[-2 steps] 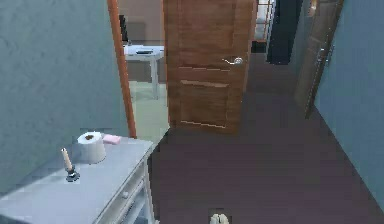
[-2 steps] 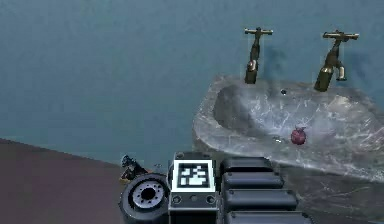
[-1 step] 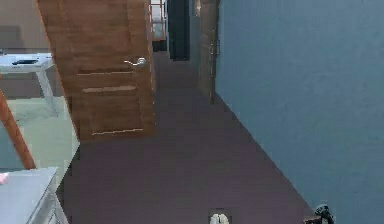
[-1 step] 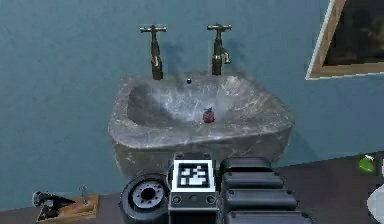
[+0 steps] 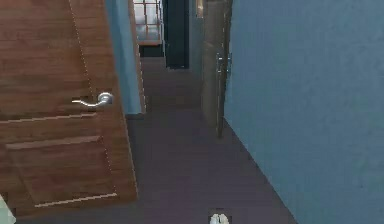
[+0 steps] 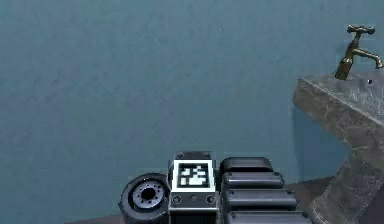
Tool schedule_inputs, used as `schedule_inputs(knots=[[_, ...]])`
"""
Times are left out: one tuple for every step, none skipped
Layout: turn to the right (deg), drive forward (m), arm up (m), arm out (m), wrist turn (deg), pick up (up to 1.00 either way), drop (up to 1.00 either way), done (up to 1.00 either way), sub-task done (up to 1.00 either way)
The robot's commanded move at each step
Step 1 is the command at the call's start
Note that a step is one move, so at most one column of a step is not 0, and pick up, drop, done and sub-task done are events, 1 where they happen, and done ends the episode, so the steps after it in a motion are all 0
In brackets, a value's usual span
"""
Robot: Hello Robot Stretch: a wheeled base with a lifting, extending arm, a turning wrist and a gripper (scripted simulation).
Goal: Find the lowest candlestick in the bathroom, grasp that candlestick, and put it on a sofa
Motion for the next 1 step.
schedule_inputs(knots=[[0.0, 1.0, 0.0, 0.0, 0.0, 0.0, 0.0, 0.0, 0.0]])
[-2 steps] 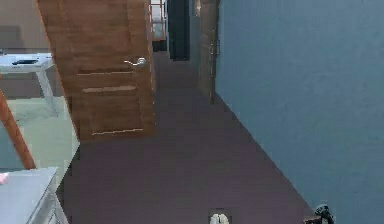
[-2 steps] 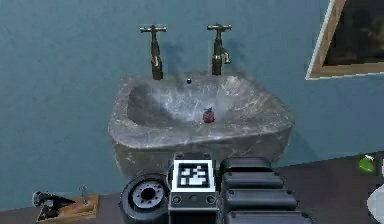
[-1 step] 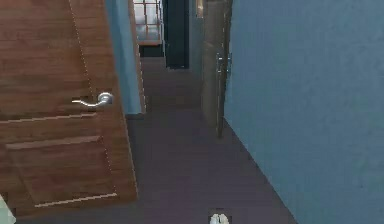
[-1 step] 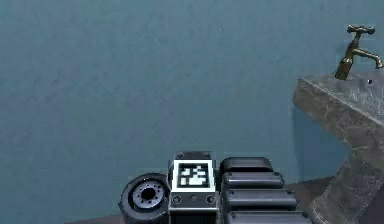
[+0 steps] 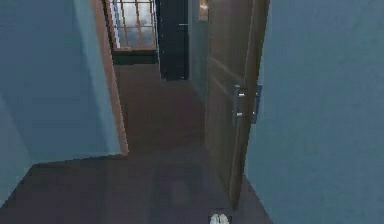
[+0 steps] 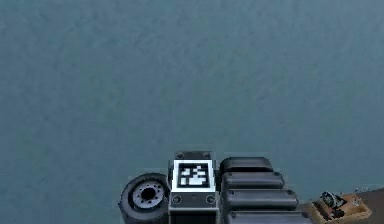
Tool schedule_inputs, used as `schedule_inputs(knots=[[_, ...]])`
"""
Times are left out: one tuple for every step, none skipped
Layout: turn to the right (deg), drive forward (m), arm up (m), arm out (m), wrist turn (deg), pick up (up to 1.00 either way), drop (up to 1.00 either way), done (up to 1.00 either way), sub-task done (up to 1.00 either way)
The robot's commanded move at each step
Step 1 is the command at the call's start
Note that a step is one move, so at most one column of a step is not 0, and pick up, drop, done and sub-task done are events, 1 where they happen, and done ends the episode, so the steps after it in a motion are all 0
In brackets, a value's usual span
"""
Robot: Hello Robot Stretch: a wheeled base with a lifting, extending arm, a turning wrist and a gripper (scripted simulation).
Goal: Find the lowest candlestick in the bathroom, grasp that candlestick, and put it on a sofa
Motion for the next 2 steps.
schedule_inputs(knots=[[15.0, 0.0, 0.0, 0.0, 0.0, 0.0, 0.0, 0.0, 0.0], [0.0, 0.15, 0.0, 0.0, 0.0, 0.0, 0.0, 0.0, 0.0]])
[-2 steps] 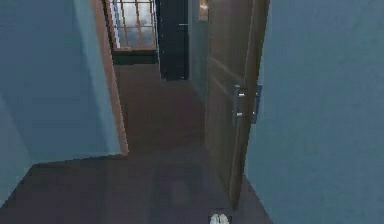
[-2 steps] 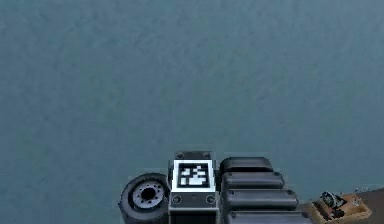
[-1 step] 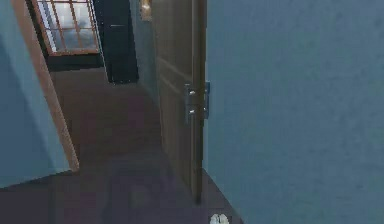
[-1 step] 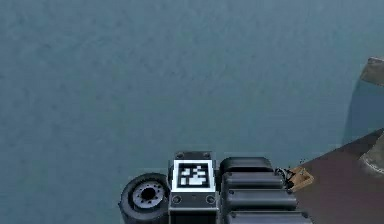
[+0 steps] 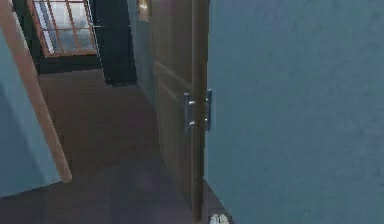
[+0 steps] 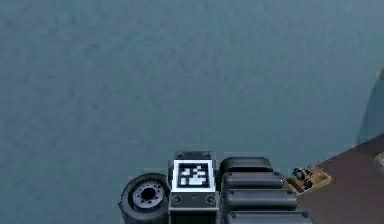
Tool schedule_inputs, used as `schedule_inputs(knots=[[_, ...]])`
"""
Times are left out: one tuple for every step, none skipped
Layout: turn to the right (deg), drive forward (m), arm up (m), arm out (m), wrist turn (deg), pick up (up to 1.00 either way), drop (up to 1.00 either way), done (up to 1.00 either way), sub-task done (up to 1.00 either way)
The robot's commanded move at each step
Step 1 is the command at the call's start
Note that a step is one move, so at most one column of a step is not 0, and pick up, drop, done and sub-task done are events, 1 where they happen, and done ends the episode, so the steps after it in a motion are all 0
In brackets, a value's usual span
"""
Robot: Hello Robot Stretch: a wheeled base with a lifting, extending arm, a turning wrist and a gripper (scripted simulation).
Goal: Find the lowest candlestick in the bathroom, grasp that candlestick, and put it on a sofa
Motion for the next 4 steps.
schedule_inputs(knots=[[-24.0, 0.0, 0.0, 0.0, 0.0, 0.0, 0.0, 0.0, 0.0], [0.0, 1.0, 0.0, 0.0, 0.0, 0.0, 0.0, 0.0, 0.0], [0.0, 0.8, 0.0, 0.0, 0.0, 0.0, 0.0, 0.0, 0.0], [-3.0, 0.0, 0.0, 0.0, 0.0, 0.0, 0.0, 0.0, 0.0]])
